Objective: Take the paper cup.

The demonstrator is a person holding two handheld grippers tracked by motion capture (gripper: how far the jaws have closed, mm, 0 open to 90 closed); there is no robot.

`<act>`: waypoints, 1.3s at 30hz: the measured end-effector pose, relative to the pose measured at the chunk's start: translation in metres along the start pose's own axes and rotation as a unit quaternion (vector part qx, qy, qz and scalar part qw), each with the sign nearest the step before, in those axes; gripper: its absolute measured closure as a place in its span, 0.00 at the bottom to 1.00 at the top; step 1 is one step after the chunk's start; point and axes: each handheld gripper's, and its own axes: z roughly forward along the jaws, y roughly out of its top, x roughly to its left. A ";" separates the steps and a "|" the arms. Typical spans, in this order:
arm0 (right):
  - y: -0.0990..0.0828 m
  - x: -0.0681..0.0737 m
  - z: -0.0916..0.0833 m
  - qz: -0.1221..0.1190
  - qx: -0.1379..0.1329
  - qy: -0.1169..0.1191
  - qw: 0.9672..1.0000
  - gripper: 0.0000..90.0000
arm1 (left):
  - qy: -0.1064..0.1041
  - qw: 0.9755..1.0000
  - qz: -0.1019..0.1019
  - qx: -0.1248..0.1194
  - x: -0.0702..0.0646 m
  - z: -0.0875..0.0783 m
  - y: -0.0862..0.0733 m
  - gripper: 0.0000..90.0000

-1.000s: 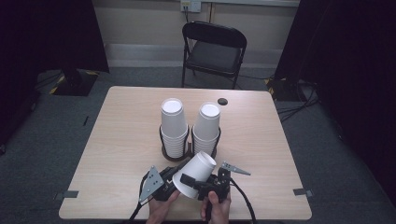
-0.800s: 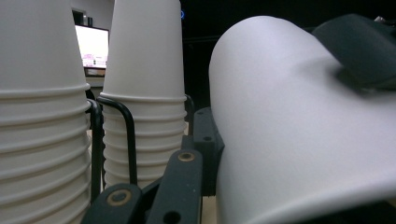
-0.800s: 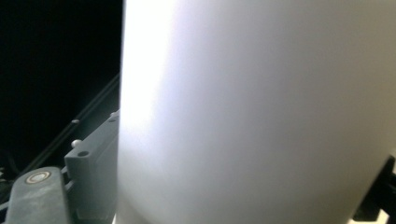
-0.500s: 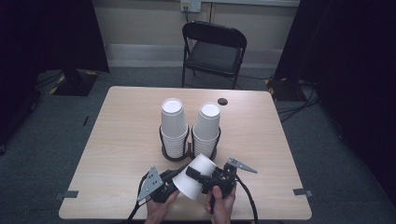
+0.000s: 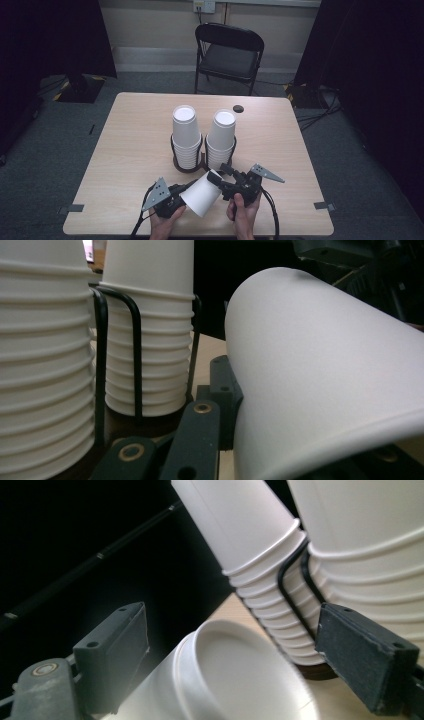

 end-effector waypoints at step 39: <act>-0.022 0.001 -0.024 -0.285 0.037 -0.053 0.956 0.17 | 0.015 0.983 -0.011 0.180 0.042 -0.020 0.043 0.96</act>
